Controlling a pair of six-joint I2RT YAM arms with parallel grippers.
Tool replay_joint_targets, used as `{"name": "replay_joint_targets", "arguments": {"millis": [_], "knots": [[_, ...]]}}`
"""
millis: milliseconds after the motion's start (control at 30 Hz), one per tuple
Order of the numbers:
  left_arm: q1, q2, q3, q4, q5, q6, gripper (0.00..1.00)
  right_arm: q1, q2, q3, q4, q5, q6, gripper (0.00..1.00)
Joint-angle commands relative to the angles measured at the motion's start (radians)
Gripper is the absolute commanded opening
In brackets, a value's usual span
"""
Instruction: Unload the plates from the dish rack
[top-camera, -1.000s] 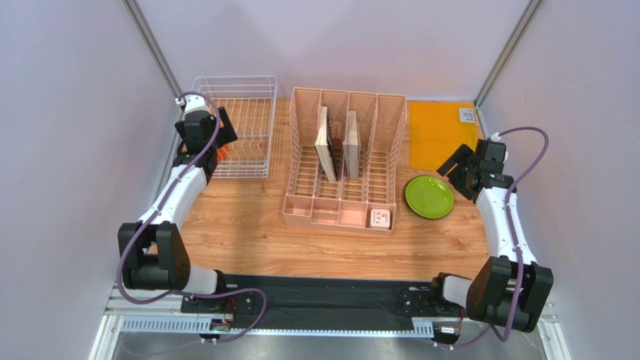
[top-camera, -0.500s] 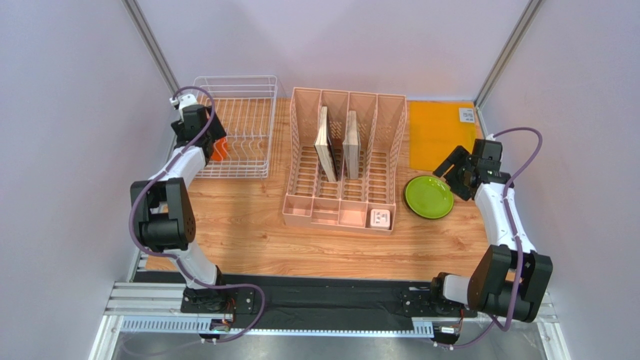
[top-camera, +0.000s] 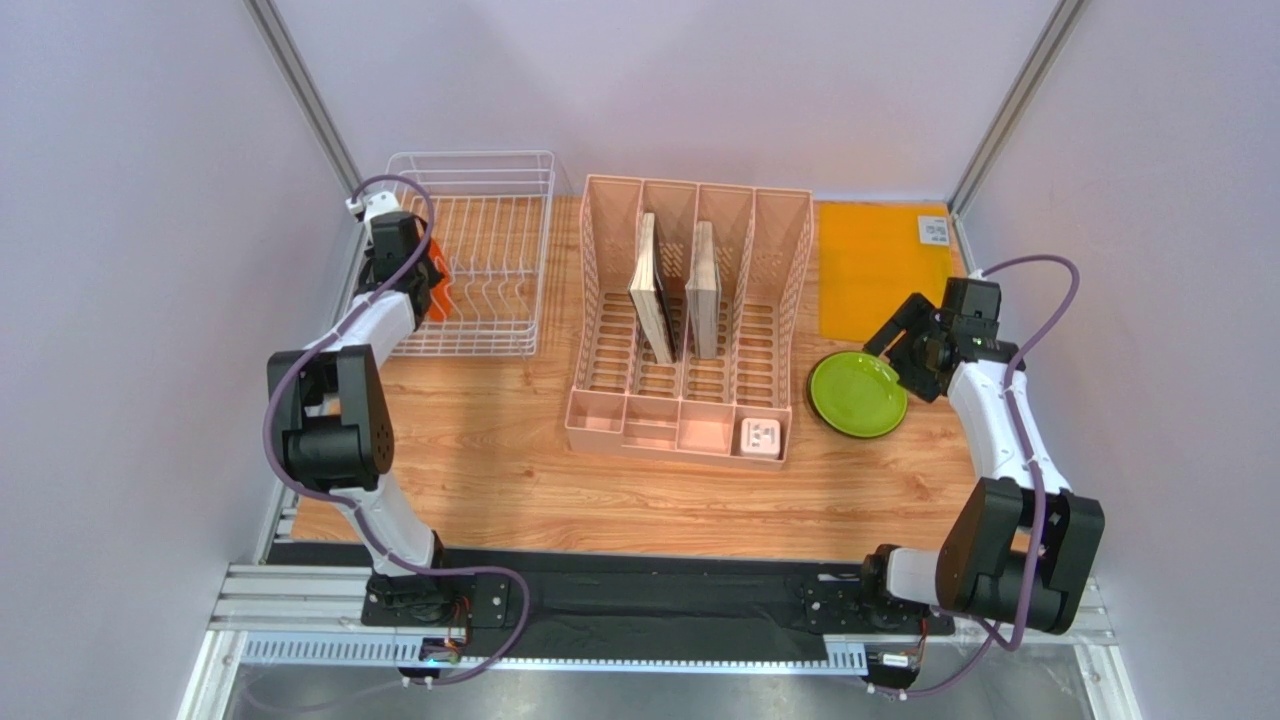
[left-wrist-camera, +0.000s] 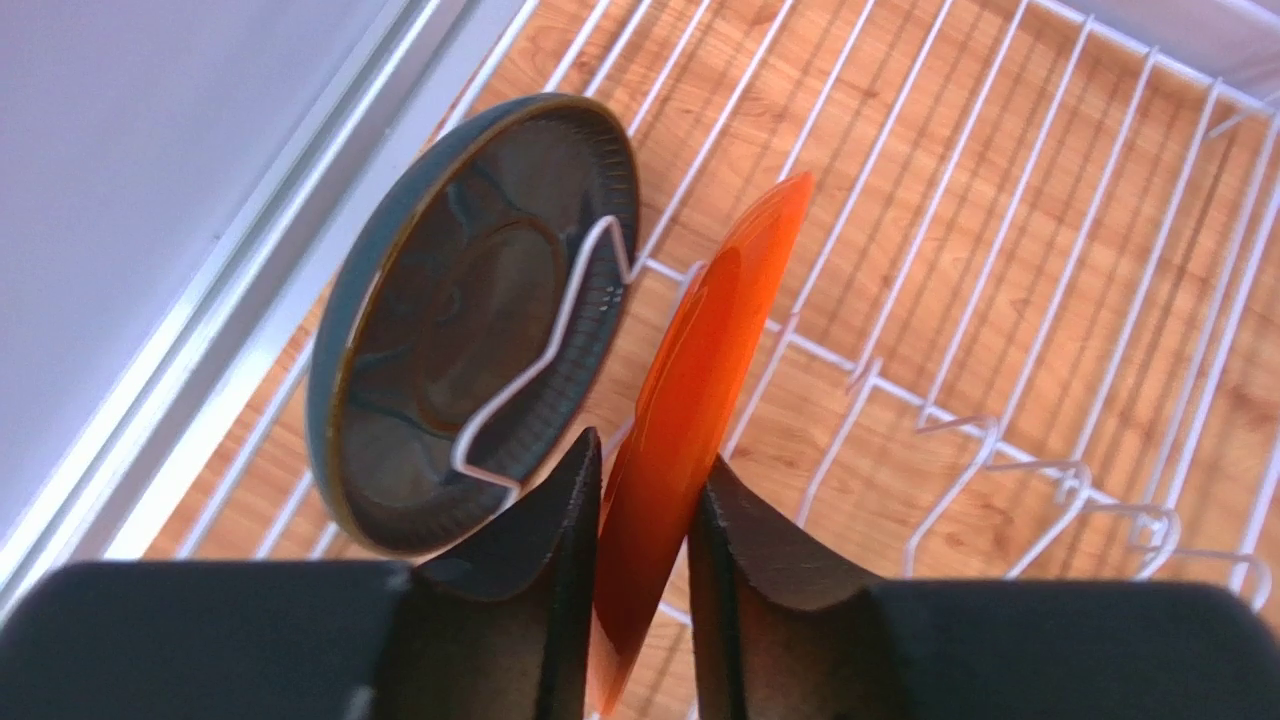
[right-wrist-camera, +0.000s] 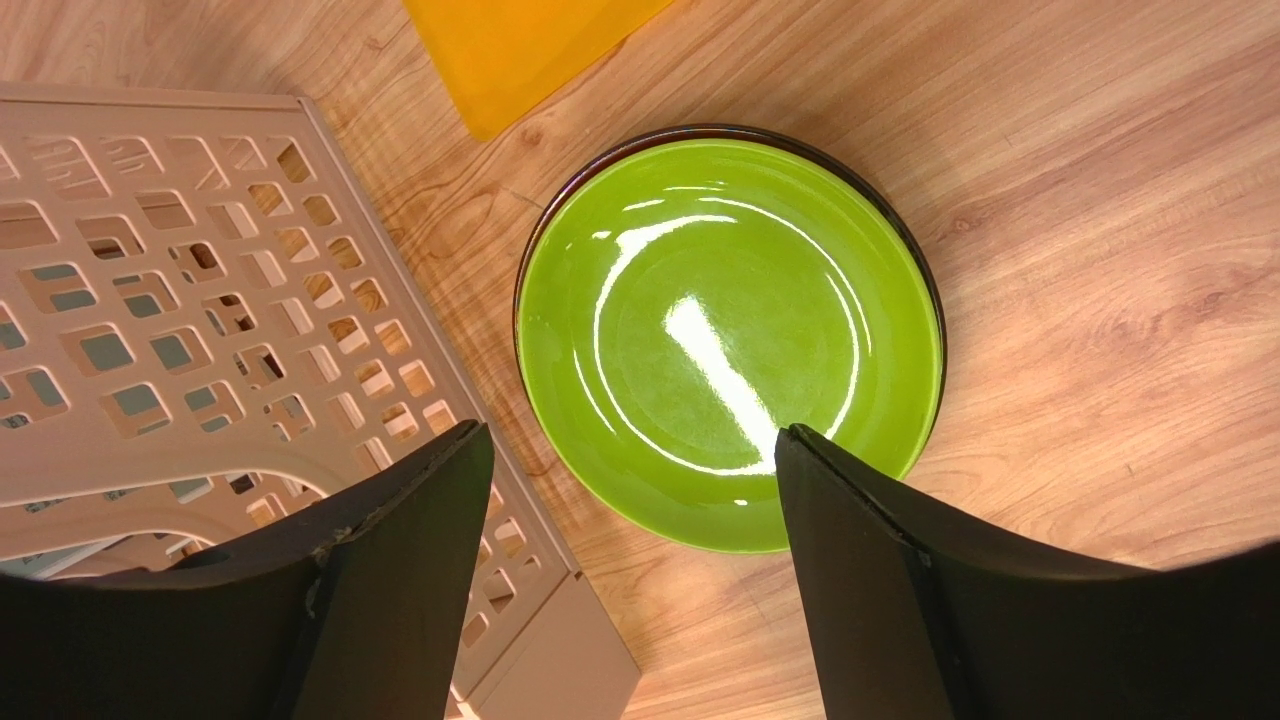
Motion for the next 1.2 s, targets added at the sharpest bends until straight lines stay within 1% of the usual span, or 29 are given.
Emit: {"name": "replay_joint_targets", "arguments": {"millis": [0,67,133,267,367,467,600,633,733,800,867,933,967,1000,1033,1067,1100,1133,1167], "knots": [[0.007,-0.035,-0.022,0.076,0.029,0.003,0.22,0.004,0.013,0.038,0.045,-0.007,-0.008,0.74],[0.007,-0.041,-0.028,0.079,0.038,0.008,0.17,0.005,0.017,0.036,0.044,-0.007,-0.008,0.74],[0.007,-0.045,-0.039,0.079,0.040,0.013,0.09,0.004,0.016,0.035,0.045,-0.007,-0.010,0.74],[0.007,-0.061,-0.051,0.085,0.043,0.026,0.00,0.004,0.005,0.036,0.035,0.004,-0.016,0.74],[0.004,-0.084,-0.053,0.081,0.038,0.052,0.00,0.004,-0.013,0.042,0.022,0.011,-0.022,0.74],[-0.016,-0.125,-0.054,0.078,-0.018,0.112,0.00,0.005,-0.038,0.055,0.001,0.037,-0.030,0.75],[-0.080,-0.201,-0.066,0.100,-0.176,0.235,0.00,0.007,-0.062,0.062,-0.010,0.044,-0.033,0.76],[-0.091,-0.217,-0.072,0.117,-0.192,0.276,0.00,0.008,-0.065,0.064,-0.014,0.044,-0.036,0.76],[-0.136,-0.283,-0.092,0.131,-0.264,0.336,0.00,0.014,-0.072,0.072,-0.027,0.053,-0.040,0.75],[-0.159,-0.343,-0.102,0.122,-0.311,0.338,0.00,0.017,-0.082,0.084,-0.033,0.058,-0.042,0.76],[-0.166,-0.392,-0.106,0.070,-0.301,0.291,0.00,0.019,-0.102,0.091,-0.045,0.055,-0.042,0.76],[-0.167,-0.468,-0.106,-0.002,-0.240,0.243,0.00,0.020,-0.121,0.108,-0.045,0.032,-0.047,0.76],[-0.168,-0.496,-0.112,-0.017,-0.214,0.185,0.00,0.022,-0.139,0.116,-0.044,-0.008,-0.054,0.77],[-0.168,-0.543,-0.114,-0.037,-0.154,0.157,0.00,0.024,-0.147,0.128,-0.040,-0.034,-0.062,0.78],[-0.170,-0.565,-0.112,-0.091,-0.123,0.134,0.00,0.024,-0.154,0.136,-0.031,-0.068,-0.066,0.78],[-0.170,-0.581,-0.106,-0.115,-0.095,0.099,0.00,0.025,-0.168,0.144,-0.027,-0.141,-0.071,0.79],[-0.170,-0.608,-0.097,-0.145,-0.039,0.036,0.00,0.033,-0.174,0.148,-0.019,-0.172,-0.080,0.80],[-0.170,-0.622,-0.093,-0.186,0.010,0.005,0.00,0.037,-0.182,0.157,-0.002,-0.203,-0.080,0.80],[-0.170,-0.633,-0.094,-0.191,0.068,-0.022,0.00,0.042,-0.197,0.162,0.007,-0.256,-0.083,0.81]]}}
